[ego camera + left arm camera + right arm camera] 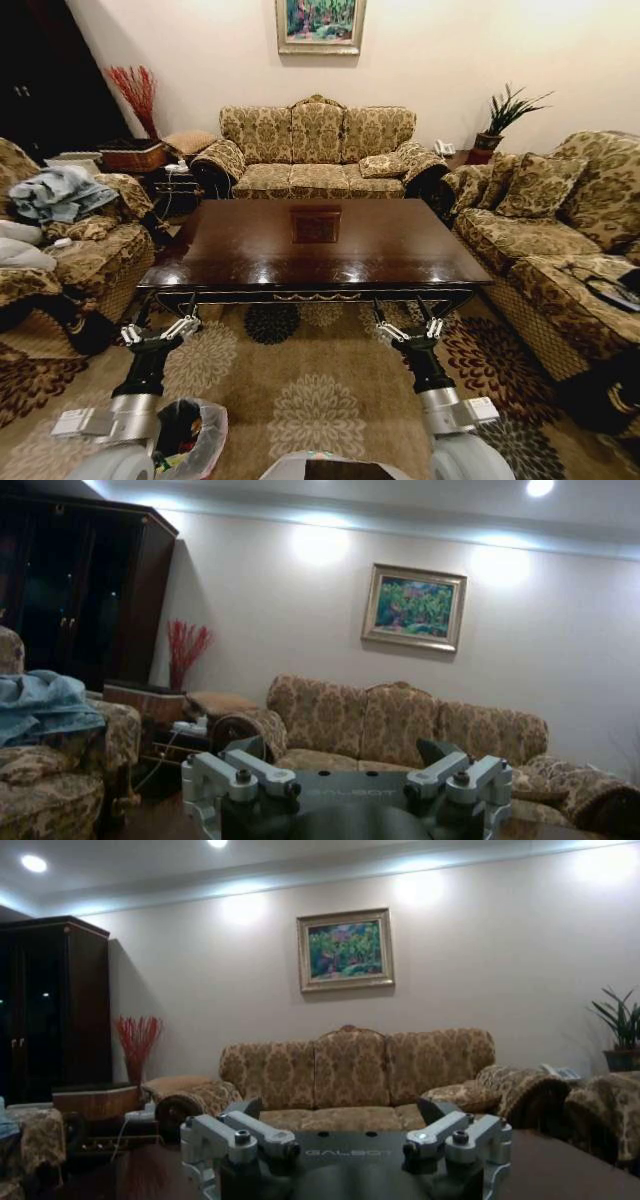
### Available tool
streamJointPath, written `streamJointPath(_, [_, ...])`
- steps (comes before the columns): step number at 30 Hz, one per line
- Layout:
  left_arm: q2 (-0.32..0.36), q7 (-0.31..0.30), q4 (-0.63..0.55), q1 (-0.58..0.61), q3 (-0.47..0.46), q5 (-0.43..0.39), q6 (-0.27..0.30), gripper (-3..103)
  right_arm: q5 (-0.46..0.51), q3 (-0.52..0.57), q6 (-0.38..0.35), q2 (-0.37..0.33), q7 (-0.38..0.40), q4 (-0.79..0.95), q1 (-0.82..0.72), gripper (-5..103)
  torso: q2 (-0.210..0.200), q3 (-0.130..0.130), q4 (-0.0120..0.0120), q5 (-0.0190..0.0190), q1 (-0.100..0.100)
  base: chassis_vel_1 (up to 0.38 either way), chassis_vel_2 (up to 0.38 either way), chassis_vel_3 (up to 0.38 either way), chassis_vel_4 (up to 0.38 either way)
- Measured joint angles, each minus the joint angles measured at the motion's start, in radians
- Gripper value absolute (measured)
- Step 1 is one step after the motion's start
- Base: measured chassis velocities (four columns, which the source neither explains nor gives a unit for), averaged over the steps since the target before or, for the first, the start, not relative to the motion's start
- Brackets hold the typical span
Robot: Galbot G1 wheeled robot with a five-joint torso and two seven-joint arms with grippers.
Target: Move to the front of the table and place the trash on the table into the trash bin.
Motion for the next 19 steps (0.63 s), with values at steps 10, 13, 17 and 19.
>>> streamJointPath(10, [0.0,0.0,0.004,-0.001,-0.001,-0.002,-0.001,100,0.003,0.0,0.0,-0.001,0.0,-0.001,0.001,100,0.0,0.0,0.0,0.0,0.0,0.0,0.0,0.0,0.0])
streamJointPath(13, [0.0,0.0,0.004,-0.001,-0.002,-0.002,-0.001,100,0.003,0.0,0.0,-0.001,0.0,-0.001,0.001,100,0.0,0.0,0.0,0.0,0.0,0.0,0.0,0.0,0.0])
streamJointPath(17, [0.0,0.0,0.004,-0.001,-0.002,-0.002,-0.001,100,0.004,0.0,0.0,-0.001,0.0,-0.001,0.001,100,0.0,0.0,0.0,0.0,0.0,0.0,0.0,0.0,0.0])
streamJointPath(19, [0.0,0.0,0.005,-0.001,-0.002,-0.002,-0.001,100,0.004,0.0,0.0,-0.001,0.0,-0.001,0.001,100,0.0,0.0,0.0,0.0,0.0,0.0,0.0,0.0,0.0])
